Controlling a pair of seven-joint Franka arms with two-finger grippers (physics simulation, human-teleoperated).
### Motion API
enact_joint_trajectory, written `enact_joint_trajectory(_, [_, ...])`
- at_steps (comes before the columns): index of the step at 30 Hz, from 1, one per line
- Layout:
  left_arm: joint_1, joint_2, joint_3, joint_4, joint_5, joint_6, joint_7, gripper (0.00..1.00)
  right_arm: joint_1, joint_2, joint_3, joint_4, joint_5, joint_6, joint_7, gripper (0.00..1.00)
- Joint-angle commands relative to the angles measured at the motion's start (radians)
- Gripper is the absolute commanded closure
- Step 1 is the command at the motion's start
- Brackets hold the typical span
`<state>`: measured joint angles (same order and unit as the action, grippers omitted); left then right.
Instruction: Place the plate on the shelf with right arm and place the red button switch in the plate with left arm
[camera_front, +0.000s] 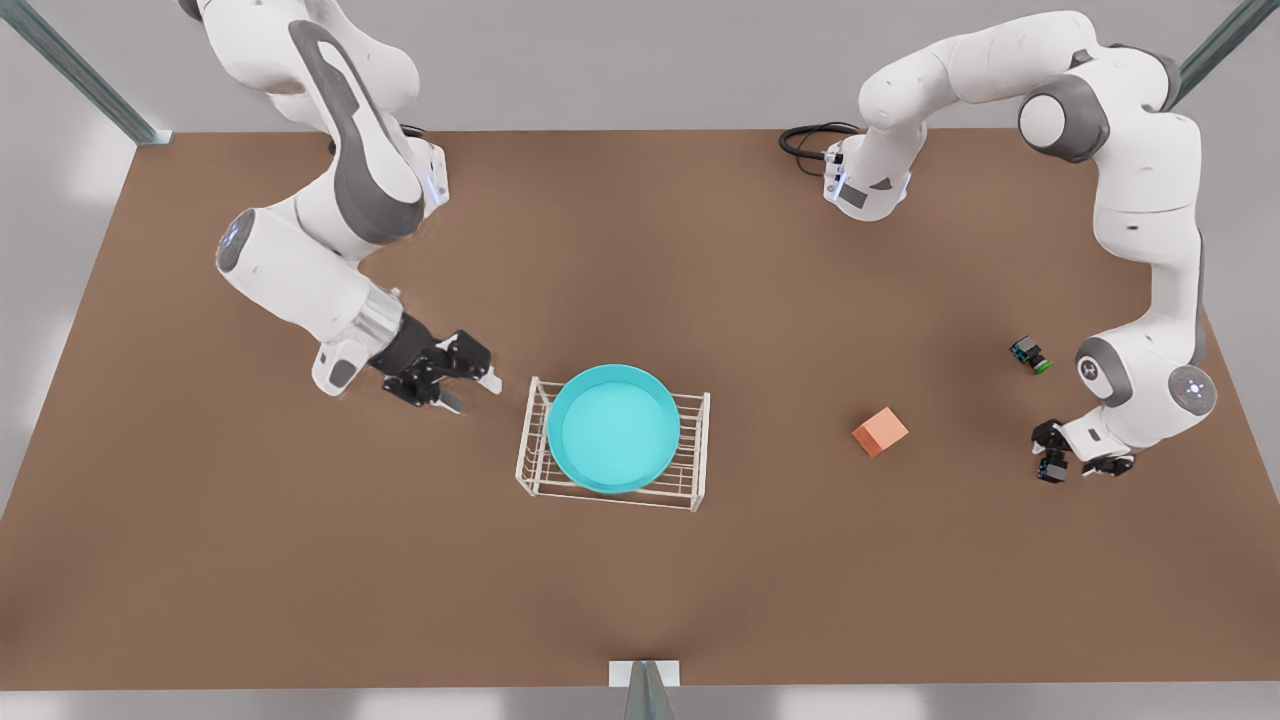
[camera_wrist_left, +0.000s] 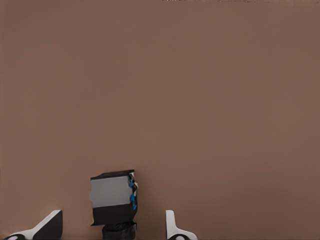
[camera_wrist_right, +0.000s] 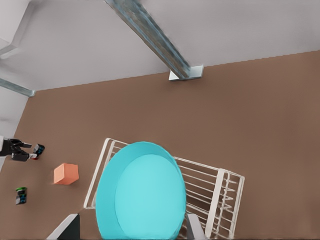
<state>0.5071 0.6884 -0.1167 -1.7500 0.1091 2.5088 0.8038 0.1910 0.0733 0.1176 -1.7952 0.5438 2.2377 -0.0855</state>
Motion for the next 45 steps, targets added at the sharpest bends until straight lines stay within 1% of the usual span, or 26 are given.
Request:
enact_joint_trajectory(1, [-0.001, 0.002, 0.000, 0.004, -0.002, 0.019, -0.351, 0.00, -0.015, -0.038, -0.082, 0.007, -0.346, -0.337, 0.055, 0.00])
enact_joint_trajectory(2, [-0.005, 0.013, -0.001, 0.003, -0.003, 0.033, -0.354, 0.00, -0.015, -0.029, -0.114, 0.005, -0.539, -0.372, 0.041, 0.00])
enact_joint_trajectory(3, [-0.007, 0.022, -0.001, 0.003, -0.003, 0.053, -0.354, 0.00, -0.016, -0.012, -0.145, 0.005, -0.573, -0.372, 0.039, 0.00])
enact_joint_trajectory(4, [-0.009, 0.028, -0.001, 0.003, -0.002, 0.061, -0.351, 0.00, -0.016, 0.019, -0.196, 0.007, -0.576, -0.382, 0.032, 0.00])
enact_joint_trajectory(6, [-0.010, 0.049, -0.001, 0.004, 0.003, 0.105, -0.341, 0.00, -0.016, 0.043, -0.249, 0.005, -0.576, -0.388, -0.027, 0.00])
enact_joint_trajectory(10, [-0.002, 0.049, 0.006, 0.003, 0.009, 0.107, -0.308, 0.00, -0.030, 0.066, -0.280, 0.007, -0.576, -0.409, -0.027, 0.00])
enact_joint_trajectory(12, [-0.004, 0.056, 0.006, 0.003, 0.009, 0.107, -0.310, 0.00, -0.038, 0.068, -0.280, 0.007, -0.576, -0.408, -0.027, 0.00])
enact_joint_trajectory(13, [-0.004, 0.056, 0.006, 0.003, 0.009, 0.107, -0.308, 0.13, -0.038, 0.069, -0.280, 0.008, -0.576, -0.408, -0.025, 0.00])
enact_joint_trajectory(14, [-0.002, 0.056, 0.006, 0.003, 0.009, 0.107, -0.307, 0.33, -0.038, 0.069, -0.282, 0.008, -0.576, -0.408, -0.027, 0.00])
enact_joint_trajectory(15, [-0.004, 0.056, 0.006, 0.003, 0.009, 0.107, -0.307, 0.45, -0.038, 0.069, -0.282, 0.008, -0.576, -0.408, -0.027, 0.00])
enact_joint_trajectory(17, [-0.005, 0.054, 0.006, 0.004, 0.030, 0.105, -0.314, 0.62, -0.036, 0.071, -0.280, 0.011, -0.576, -0.406, -0.027, 0.00])
enact_joint_trajectory(18, [-0.009, 0.051, 0.006, 0.007, 0.030, 0.100, -0.318, 0.65, -0.036, 0.071, -0.282, 0.011, -0.576, -0.406, -0.028, 0.00])
enact_joint_trajectory(21, [-0.025, 0.043, 0.005, 0.014, 0.029, 0.091, -0.379, 0.68, -0.038, 0.071, -0.282, 0.011, -0.576, -0.406, -0.028, 0.00])
enact_joint_trajectory(23, [-0.039, 0.034, 0.005, 0.026, 0.029, 0.081, -0.393, 0.68, -0.036, 0.071, -0.282, 0.013, -0.576, -0.406, -0.028, 0.00])
enact_joint_trajectory(24, [-0.039, 0.016, -0.001, 0.083, 0.024, -0.053, -0.396, 0.68, -0.036, 0.071, -0.282, 0.013, -0.576, -0.406, -0.028, 0.00])
enact_joint_trajectory(25, [-0.050, -0.006, -0.018, 0.125, 0.021, -0.143, -0.426, 0.68, -0.036, 0.071, -0.282, 0.013, -0.576, -0.406, -0.028, 0.00])
enact_joint_trajectory(26, [-0.061, -0.046, -0.055, 0.153, 0.021, -0.246, -0.486, 0.68, -0.036, 0.071, -0.282, 0.013, -0.576, -0.406, -0.031, 0.00])
enact_joint_trajectory(28, [-0.073, -0.093, -0.167, 0.236, 0.023, -0.469, -0.696, 0.68, -0.038, 0.071, -0.282, 0.014, -0.574, -0.408, -0.042, 0.00])
enact_joint_trajectory(31, [-0.073, -0.127, -0.392, 0.238, 0.029, -0.582, -1.112, 0.68, -0.036, 0.071, -0.282, 0.014, -0.574, -0.406, -0.039, 0.00])
enact_joint_trajectory(32, [-0.078, -0.127, -0.478, 0.261, 0.027, -0.596, -1.280, 0.68, -0.036, 0.071, -0.282, 0.014, -0.574, -0.406, -0.039, 0.00])
enact_joint_trajectory(34, [-0.154, -0.125, -0.566, 0.282, 0.026, -0.616, -1.566, 0.68, -0.036, 0.071, -0.282, 0.014, -0.574, -0.406, -0.039, 0.00])
enact_joint_trajectory(35, [-0.214, -0.124, -0.580, 0.287, 0.023, -0.613, -1.695, 0.68, -0.036, 0.072, -0.282, 0.014, -0.574, -0.406, -0.042, 0.00])
enact_joint_trajectory(37, [-0.334, -0.102, -0.580, 0.365, 0.021, -0.598, -1.922, 0.68, -0.036, 0.072, -0.282, 0.014, -0.574, -0.406, -0.042, 0.00])
enact_joint_trajectory(39, [-0.364, -0.099, -0.600, 0.374, 0.018, -0.573, -2.034, 0.68, -0.038, 0.072, -0.282, 0.014, -0.574, -0.406, -0.043, 0.00])
enact_joint_trajectory(42, [-0.435, -0.060, -0.607, 0.380, 0.017, -0.357, -2.243, 0.68, -0.041, 0.071, -0.282, 0.014, -0.574, -0.408, -0.045, 0.00])
enact_joint_trajectory(45, [-0.502, -0.020, -0.606, 0.380, 0.018, -0.188, -2.400, 0.68, -0.044, 0.072, -0.282, 0.014, -0.574, -0.408, -0.046, 0.00])
